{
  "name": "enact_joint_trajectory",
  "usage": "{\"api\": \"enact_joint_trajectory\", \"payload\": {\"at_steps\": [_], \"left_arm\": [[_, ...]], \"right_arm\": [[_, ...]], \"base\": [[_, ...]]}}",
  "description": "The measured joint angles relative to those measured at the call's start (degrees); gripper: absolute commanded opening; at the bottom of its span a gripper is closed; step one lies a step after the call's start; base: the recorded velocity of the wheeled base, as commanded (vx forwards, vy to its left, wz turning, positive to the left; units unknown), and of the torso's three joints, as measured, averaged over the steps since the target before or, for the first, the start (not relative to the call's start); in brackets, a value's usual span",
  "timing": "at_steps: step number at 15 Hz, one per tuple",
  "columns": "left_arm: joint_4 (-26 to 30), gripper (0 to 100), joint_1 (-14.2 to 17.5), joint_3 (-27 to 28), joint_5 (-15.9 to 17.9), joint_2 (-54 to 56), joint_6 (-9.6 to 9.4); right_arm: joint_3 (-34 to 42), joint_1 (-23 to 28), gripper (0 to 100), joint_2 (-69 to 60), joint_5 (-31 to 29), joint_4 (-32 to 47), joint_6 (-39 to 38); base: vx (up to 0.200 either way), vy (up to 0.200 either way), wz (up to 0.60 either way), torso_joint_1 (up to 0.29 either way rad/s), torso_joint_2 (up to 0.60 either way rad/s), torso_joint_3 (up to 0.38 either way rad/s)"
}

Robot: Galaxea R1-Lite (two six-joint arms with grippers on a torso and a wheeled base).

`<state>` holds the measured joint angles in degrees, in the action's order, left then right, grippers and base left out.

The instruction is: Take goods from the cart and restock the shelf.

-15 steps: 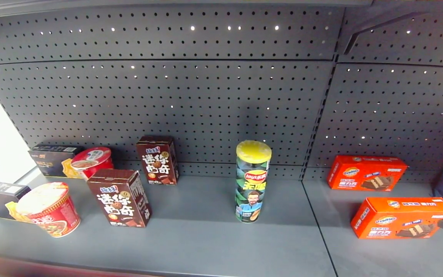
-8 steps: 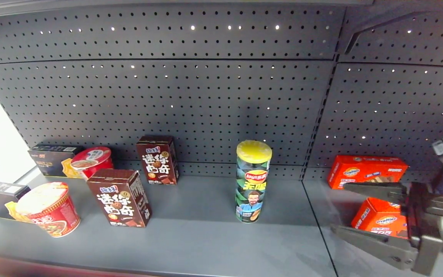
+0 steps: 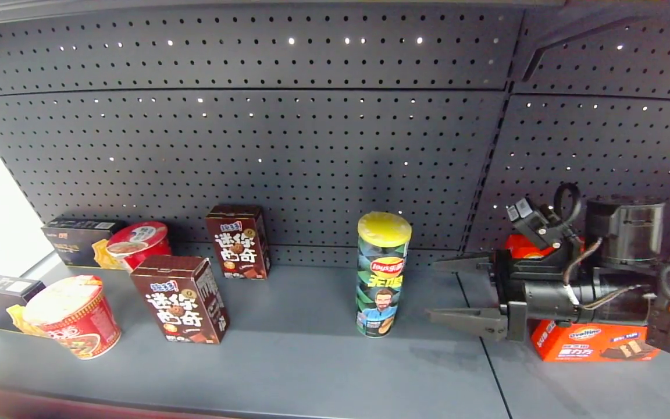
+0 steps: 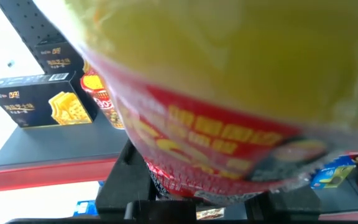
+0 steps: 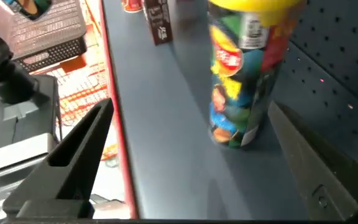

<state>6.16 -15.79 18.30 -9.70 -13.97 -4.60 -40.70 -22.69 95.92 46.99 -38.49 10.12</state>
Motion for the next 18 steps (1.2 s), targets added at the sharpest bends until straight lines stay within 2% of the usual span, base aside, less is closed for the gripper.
{"api": "enact_joint_trajectory", "payload": {"at_steps": [9, 18], "left_arm": [[3.0, 0, 0.1, 0.9, 0.0, 0.0, -0.16], [3.8, 0, 0.5, 0.2, -0.2, 0.1, -0.13]], "right_arm": [[-9.7, 0.2, 100, 16.0, 2.5, -2.4, 0.1], [-17.5, -2.6, 100, 24.8, 2.5, -2.6, -0.1]], "base": [[0.000, 0.000, 0.00, 0.000, 0.00, 0.000], [0.000, 0.000, 0.00, 0.000, 0.00, 0.000]]}}
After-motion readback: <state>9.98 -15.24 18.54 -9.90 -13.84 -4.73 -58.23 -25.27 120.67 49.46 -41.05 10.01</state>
